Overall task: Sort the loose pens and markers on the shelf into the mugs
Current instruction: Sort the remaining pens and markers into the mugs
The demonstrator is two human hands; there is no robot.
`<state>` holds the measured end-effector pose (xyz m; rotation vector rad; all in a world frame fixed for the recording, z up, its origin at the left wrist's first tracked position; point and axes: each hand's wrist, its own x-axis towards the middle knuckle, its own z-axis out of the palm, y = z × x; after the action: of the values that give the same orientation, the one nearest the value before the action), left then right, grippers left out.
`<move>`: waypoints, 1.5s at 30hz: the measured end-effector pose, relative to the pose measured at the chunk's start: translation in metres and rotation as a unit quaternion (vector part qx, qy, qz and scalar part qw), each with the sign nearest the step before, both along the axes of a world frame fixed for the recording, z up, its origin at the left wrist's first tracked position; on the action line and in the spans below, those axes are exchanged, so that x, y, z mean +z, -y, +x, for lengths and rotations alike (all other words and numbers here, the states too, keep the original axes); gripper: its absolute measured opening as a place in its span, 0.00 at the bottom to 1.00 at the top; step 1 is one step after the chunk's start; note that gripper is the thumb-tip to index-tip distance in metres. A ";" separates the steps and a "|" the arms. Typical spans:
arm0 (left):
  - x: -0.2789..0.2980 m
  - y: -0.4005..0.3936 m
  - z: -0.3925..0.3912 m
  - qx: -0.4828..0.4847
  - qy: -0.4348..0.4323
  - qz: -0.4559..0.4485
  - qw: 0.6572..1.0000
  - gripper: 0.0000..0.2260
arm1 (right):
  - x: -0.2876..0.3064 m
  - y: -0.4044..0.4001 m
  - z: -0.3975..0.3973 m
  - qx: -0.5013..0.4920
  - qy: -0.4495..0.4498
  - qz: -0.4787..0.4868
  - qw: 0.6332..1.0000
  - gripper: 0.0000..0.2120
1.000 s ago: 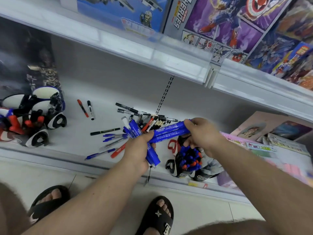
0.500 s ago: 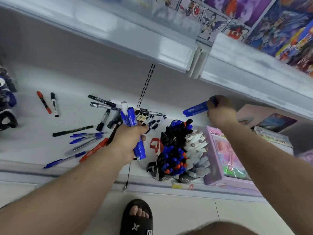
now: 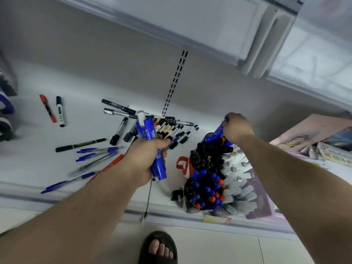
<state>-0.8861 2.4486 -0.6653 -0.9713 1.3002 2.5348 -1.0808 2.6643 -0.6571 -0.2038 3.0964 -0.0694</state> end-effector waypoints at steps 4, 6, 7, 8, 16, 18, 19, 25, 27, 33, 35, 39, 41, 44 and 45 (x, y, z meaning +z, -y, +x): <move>-0.011 0.005 0.004 -0.002 0.001 0.009 1.000 0.08 | -0.024 0.002 0.002 -0.002 0.008 0.011 1.000 0.12; -0.015 0.004 0.007 -0.008 0.003 0.012 1.000 0.08 | -0.035 0.004 0.007 0.002 -0.011 0.041 0.999 0.12; -0.016 0.003 0.008 -0.010 0.004 0.013 1.000 0.08 | -0.039 0.006 0.010 0.006 -0.009 0.080 0.997 0.13; -0.017 0.002 0.008 -0.012 0.005 0.014 1.000 0.08 | -0.043 0.007 0.012 0.007 0.003 0.120 0.993 0.15; -0.017 -0.005 0.013 -0.053 -0.010 0.020 0.998 0.07 | -0.037 0.010 0.014 -0.029 0.164 0.153 0.974 0.45; -0.014 -0.006 0.017 -0.067 -0.020 0.029 0.997 0.07 | -0.028 0.013 0.015 -0.029 0.191 0.153 0.969 0.46; -0.013 -0.005 0.019 -0.074 -0.026 0.032 0.996 0.07 | -0.022 0.015 0.018 -0.025 0.178 0.150 0.972 0.44; 0.000 -0.004 0.047 -0.097 -0.064 0.054 0.992 0.08 | 0.052 0.071 0.094 0.092 0.047 -0.112 0.988 0.22; 0.003 -0.006 0.056 -0.100 -0.059 0.031 0.993 0.08 | 0.078 0.093 0.135 0.076 0.163 -0.235 0.955 0.20; 0.019 -0.013 0.079 -0.121 -0.046 -0.117 0.985 0.06 | 0.089 0.119 0.209 0.132 0.249 -0.134 0.950 0.22; 0.026 -0.013 0.086 -0.128 -0.075 -0.115 0.982 0.08 | 0.083 0.118 0.215 0.109 0.256 -0.217 0.936 0.18; 0.038 -0.006 0.102 -0.130 -0.096 -0.022 0.987 0.03 | 0.079 0.106 0.223 0.044 0.289 -0.397 0.870 0.12; 0.036 -0.003 0.105 -0.104 -0.078 0.020 0.991 0.11 | 0.079 0.101 0.225 -0.032 0.312 -0.511 0.800 0.11; 0.035 0.004 0.103 -0.031 -0.070 0.072 0.994 0.09 | 0.081 0.091 0.222 -0.097 0.343 -0.551 0.754 0.14; 0.035 0.008 0.102 -0.014 -0.071 0.073 0.995 0.07 | 0.081 0.088 0.222 -0.096 0.367 -0.537 0.753 0.14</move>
<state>-0.7841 2.4409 -0.6304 -0.7515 1.1333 2.6768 -0.8590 2.5766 -0.5757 0.1151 1.9191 -1.5044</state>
